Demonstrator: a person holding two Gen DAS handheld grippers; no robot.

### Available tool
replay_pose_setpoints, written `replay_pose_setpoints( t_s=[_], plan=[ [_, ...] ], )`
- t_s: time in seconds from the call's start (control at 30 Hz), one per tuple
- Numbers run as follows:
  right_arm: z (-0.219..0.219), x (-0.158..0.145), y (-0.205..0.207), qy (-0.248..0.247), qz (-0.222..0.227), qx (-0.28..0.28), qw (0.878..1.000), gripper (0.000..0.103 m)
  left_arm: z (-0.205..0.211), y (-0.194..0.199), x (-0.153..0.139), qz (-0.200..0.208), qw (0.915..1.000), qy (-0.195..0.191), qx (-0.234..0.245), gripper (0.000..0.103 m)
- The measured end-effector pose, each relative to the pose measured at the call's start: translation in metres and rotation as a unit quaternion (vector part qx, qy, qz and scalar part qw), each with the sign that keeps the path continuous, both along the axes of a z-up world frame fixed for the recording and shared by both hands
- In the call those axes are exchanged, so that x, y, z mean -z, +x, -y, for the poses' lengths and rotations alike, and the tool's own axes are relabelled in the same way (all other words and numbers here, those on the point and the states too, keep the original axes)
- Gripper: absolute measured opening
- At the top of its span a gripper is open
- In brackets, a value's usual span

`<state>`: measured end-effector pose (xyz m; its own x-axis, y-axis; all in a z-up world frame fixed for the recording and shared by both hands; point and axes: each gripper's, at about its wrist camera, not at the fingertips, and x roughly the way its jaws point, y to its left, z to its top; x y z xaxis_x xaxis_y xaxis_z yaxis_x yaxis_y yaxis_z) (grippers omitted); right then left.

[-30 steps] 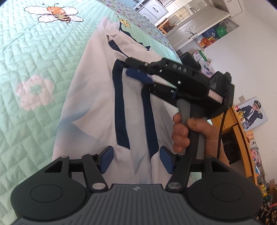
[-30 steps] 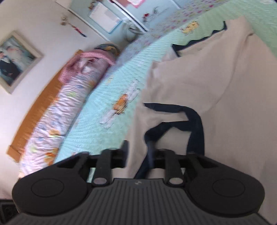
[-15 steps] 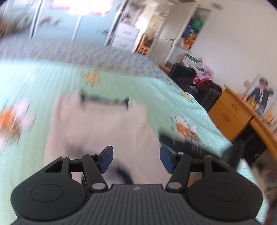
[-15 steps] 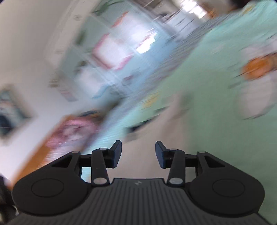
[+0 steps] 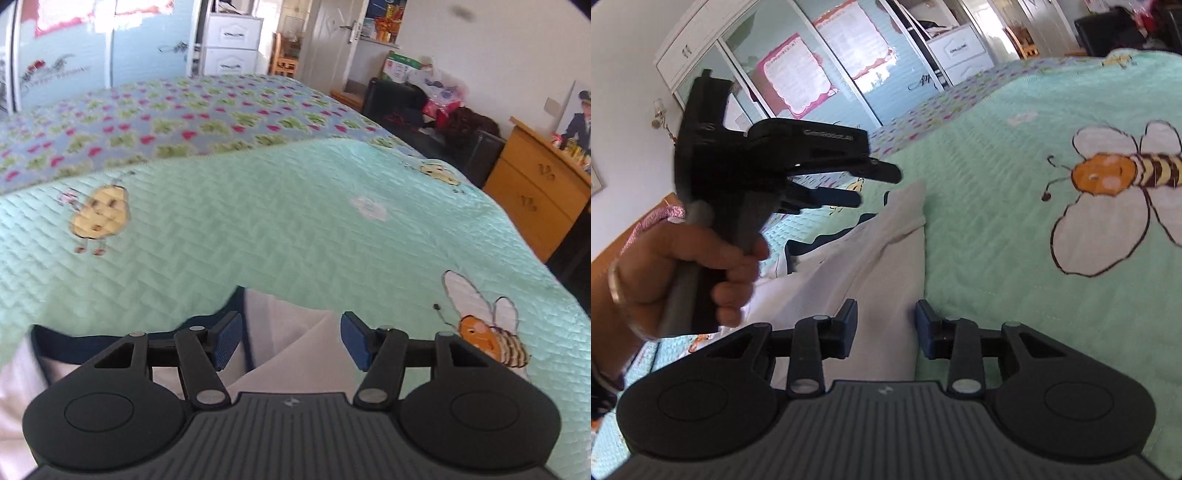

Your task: Fold clothes

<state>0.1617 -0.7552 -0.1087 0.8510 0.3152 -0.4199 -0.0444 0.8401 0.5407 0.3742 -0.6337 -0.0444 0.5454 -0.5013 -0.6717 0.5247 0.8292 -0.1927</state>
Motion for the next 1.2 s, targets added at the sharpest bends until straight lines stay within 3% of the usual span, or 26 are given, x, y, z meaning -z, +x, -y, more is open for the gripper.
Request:
replay_pose_setpoints(
  t_s=[0.1, 0.17, 0.23, 0.37, 0.57, 0.63, 0.8, 1.0, 1.1, 1.17, 1.2],
  plan=[
    [0.004, 0.004, -0.002, 0.005, -0.006, -0.001, 1.000, 0.037, 0.003, 0.004, 0.008, -0.014, 0.9997, -0.008, 0.020, 0.060],
    [0.005, 0.006, 0.001, 0.012, -0.007, -0.001, 1.000, 0.037, 0.011, 0.004, 0.009, -0.017, 0.9991, 0.007, 0.038, 0.057],
    [0.007, 0.008, 0.002, 0.022, -0.008, -0.001, 1.000, 0.036, 0.016, 0.004, 0.010, -0.024, 0.9982, 0.015, 0.053, 0.042],
    [0.010, 0.010, 0.003, 0.037, -0.007, -0.001, 0.999, 0.036, 0.024, 0.000, 0.011, -0.024, 0.9964, 0.041, 0.070, 0.031],
    [0.009, 0.011, 0.005, 0.030, -0.006, 0.000, 1.000, 0.036, 0.024, -0.010, 0.009, 0.010, 0.9956, 0.066, 0.065, 0.003],
    [0.007, 0.010, 0.005, 0.023, -0.007, 0.003, 1.000, 0.034, 0.020, -0.011, 0.006, 0.021, 0.9962, 0.062, 0.058, 0.003],
    [0.001, 0.008, 0.005, -0.015, -0.023, 0.016, 0.999, 0.014, 0.015, -0.005, 0.002, 0.031, 0.9963, 0.064, 0.049, 0.003],
    [-0.001, 0.007, 0.006, -0.037, -0.030, 0.023, 0.999, 0.007, 0.020, 0.007, 0.011, 0.033, 0.9957, 0.076, 0.042, 0.007],
    [0.001, 0.008, 0.006, -0.034, -0.030, 0.023, 0.999, 0.007, 0.011, 0.007, 0.006, 0.039, 0.9974, 0.058, 0.019, 0.008],
    [0.002, 0.009, 0.006, -0.030, -0.030, 0.023, 0.999, 0.007, 0.000, 0.003, -0.002, 0.043, 0.9978, 0.050, 0.008, 0.011],
    [0.002, 0.009, 0.006, -0.028, -0.030, 0.022, 0.999, 0.007, -0.007, 0.000, -0.005, 0.047, 0.9975, 0.053, 0.007, 0.017]
  ],
)
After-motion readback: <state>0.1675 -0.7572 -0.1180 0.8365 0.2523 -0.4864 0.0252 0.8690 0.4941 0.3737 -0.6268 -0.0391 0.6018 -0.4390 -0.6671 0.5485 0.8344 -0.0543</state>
